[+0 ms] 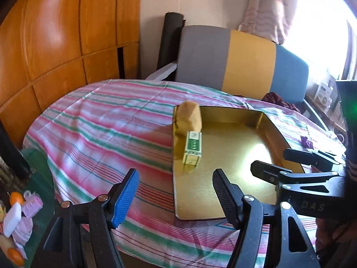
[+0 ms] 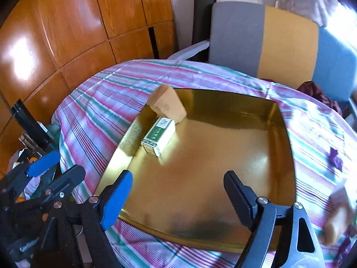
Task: Organize objects
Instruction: 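Return both tools to the pile and grasp a second yellow sponge with the left tool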
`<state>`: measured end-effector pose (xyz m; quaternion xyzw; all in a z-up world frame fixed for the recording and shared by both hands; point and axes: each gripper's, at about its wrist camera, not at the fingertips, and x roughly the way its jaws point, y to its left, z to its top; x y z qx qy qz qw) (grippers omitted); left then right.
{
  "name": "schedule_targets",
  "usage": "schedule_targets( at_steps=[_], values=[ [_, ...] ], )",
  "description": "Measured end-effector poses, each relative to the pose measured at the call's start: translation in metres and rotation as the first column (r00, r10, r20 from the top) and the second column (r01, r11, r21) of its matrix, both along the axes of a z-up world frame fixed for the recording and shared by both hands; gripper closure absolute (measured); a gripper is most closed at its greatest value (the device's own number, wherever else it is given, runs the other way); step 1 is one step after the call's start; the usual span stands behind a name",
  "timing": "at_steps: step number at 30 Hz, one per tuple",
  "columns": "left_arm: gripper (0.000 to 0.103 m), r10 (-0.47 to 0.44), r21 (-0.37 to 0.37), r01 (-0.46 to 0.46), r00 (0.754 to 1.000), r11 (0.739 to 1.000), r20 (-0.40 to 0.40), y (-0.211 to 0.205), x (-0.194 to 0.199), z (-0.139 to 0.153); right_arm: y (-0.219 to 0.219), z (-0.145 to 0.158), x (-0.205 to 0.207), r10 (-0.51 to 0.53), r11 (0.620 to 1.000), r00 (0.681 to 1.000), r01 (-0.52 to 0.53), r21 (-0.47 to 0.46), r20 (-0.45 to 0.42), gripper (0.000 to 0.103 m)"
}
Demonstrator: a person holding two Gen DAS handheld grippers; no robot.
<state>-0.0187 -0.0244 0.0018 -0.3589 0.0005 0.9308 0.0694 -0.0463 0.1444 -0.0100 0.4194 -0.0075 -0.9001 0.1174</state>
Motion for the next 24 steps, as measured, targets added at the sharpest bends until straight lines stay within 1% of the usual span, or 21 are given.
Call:
schedule_targets(
  at_steps=[8,12,15,18,20,22,24],
  values=[
    [0.034,-0.063,-0.022,0.063,0.998,0.998,-0.017,0.026,0.011,0.006,0.041,0.010,0.025,-0.075,0.997,0.996,0.076,0.013,-0.046,0.014],
    [0.034,-0.112,-0.033,0.112,0.994,0.993,-0.009,0.044,0.013,0.006,0.075,0.011,0.037,-0.137,0.990,0.989,0.138,0.002,-0.047,0.013],
    [0.034,-0.156,-0.039,0.156,0.988,0.987,-0.006,0.060,0.014,0.007,0.108,0.012,0.046,-0.197,0.980,0.980,0.197,0.006,-0.044,0.012],
    [0.033,-0.214,-0.031,0.215,0.977,0.976,0.004,0.078,0.015,0.007,0.148,0.015,0.058,-0.271,0.962,0.962,0.271,0.005,-0.046,0.011],
    [0.033,-0.265,-0.015,0.266,0.964,0.964,0.017,0.091,0.016,0.008,0.180,0.018,0.068,-0.332,0.943,0.942,0.333,0.004,-0.049,0.011],
    [0.033,-0.306,0.000,0.306,0.951,0.952,0.037,0.104,0.015,0.008,0.213,0.022,0.078,-0.398,0.917,0.916,0.399,0.007,-0.058,0.010],
    [0.033,-0.336,0.002,0.336,0.940,0.942,0.054,0.119,0.015,0.007,0.246,0.030,0.090,-0.466,0.883,0.881,0.468,0.013,-0.075,0.009]
  ],
)
